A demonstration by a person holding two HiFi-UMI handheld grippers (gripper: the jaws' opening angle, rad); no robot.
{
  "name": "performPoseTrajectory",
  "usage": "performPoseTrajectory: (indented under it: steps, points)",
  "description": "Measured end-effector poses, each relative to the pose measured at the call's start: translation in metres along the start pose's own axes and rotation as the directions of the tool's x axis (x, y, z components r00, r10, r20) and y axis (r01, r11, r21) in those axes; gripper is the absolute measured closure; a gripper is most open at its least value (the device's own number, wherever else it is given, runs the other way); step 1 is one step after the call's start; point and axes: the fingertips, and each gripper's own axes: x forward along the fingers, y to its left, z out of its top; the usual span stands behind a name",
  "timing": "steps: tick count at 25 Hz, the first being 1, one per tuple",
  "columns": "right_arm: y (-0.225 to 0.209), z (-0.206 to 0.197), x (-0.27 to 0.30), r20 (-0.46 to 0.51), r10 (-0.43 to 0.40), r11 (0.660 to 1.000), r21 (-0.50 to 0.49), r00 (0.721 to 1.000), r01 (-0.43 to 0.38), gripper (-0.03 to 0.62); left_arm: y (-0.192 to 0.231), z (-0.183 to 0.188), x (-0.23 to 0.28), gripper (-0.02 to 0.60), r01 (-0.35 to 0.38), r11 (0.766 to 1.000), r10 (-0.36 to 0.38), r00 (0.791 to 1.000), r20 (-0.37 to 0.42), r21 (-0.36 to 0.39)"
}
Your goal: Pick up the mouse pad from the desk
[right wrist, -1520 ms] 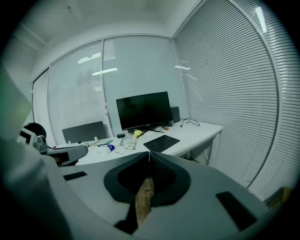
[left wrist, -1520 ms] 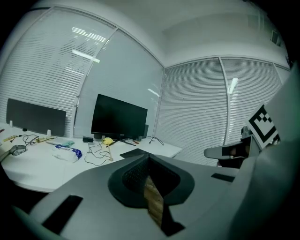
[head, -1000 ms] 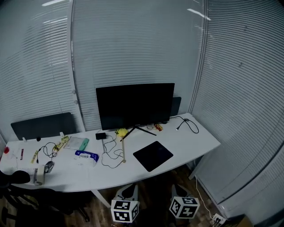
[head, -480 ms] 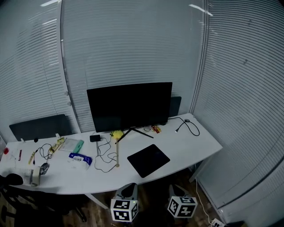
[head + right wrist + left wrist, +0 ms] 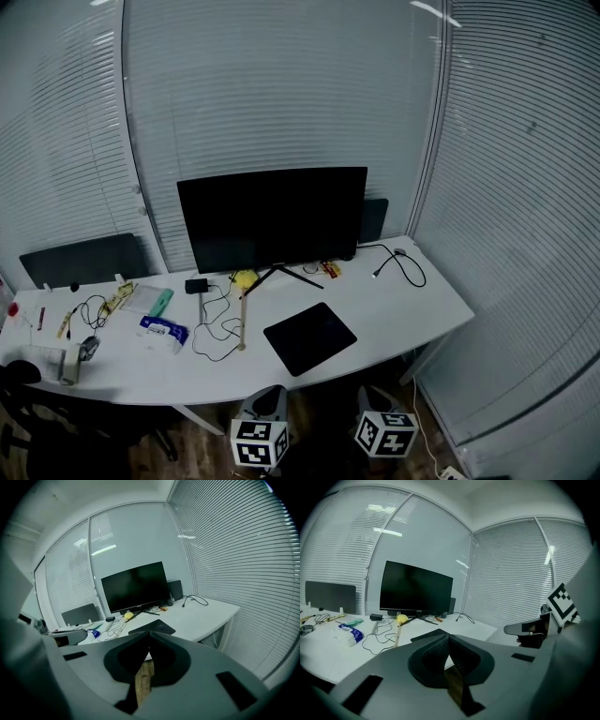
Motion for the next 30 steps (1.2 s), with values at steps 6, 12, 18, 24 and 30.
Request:
performPoseTrajectory:
  steps: [6, 12, 18, 24, 30]
  points:
    - [-0.007, -0.003, 0.005, -0.017, -0.007, 1.000, -0.004, 1.000, 0.007, 0.560, 0.000, -0.003, 0.011, 0.563, 0.005, 1.000, -0.005, 1.000, -0.017, 0.006]
    - [-0.022, 0.010, 0.018, -0.002, -0.027, 1.000, -0.007, 1.000, 0.027, 0.560, 0.002, 0.009, 0.038, 0.565, 0.013, 1.000, -0.013, 1.000, 0.004, 0.012]
    - [-0.055, 0.026, 0.041, -0.010, -0.061, 0.998, -0.011, 0.998, 0.061, 0.560, 0.000, 0.021, 0.077, 0.563, 0.016, 1.000, -0.016, 1.000, 0.022, -0.007]
    - [-0.065, 0.049, 0.069, -0.022, -0.063, 0.997, -0.035, 0.998, 0.062, 0.560, 0.008, 0.036, 0.112, 0.563, 0.013, 0.999, -0.012, 1.000, 0.023, -0.030]
    - [-0.075, 0.076, 0.100, -0.020, -0.053, 0.997, -0.053, 0.998, 0.052, 0.560, 0.014, 0.059, 0.151, 0.565, 0.010, 0.999, -0.008, 0.999, 0.041, -0.039]
